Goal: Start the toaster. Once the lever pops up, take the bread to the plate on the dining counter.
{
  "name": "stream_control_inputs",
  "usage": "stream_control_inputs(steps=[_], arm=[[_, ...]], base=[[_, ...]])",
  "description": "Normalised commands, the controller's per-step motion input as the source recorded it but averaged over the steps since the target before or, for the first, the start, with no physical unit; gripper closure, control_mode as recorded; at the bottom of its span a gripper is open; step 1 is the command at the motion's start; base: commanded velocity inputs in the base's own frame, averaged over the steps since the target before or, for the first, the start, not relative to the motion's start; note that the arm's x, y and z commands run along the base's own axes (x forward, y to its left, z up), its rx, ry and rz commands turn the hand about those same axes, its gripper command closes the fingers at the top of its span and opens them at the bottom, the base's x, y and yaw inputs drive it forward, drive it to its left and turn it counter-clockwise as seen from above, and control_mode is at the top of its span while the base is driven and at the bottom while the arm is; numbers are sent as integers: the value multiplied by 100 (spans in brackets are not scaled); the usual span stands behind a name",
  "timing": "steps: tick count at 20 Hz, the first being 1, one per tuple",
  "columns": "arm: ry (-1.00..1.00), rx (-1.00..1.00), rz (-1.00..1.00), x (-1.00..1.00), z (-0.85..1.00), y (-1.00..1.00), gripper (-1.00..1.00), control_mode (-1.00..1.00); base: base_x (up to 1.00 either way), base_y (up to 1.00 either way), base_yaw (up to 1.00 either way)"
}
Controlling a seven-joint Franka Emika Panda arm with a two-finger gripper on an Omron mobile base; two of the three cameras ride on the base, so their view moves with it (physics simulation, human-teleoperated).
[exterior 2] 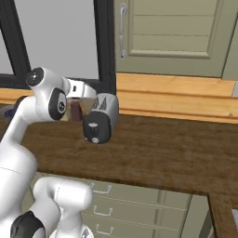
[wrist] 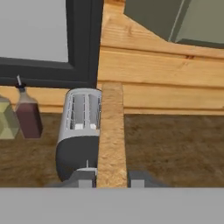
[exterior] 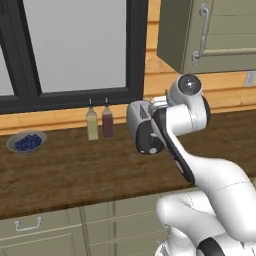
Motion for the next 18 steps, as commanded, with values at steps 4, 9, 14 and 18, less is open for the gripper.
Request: stream_control_inputs(steps=[4, 9, 14, 18], arm=[[0, 0, 0, 0, 0, 0, 100, 100], [0, 0, 0, 0, 0, 0, 100, 100], [0, 0, 0, 0, 0, 0, 100, 100], [0, 0, 0, 0, 0, 0, 100, 100]], base=[[-53, 15, -45], [-51, 13, -79], [-23, 1, -89], [-7, 0, -93]])
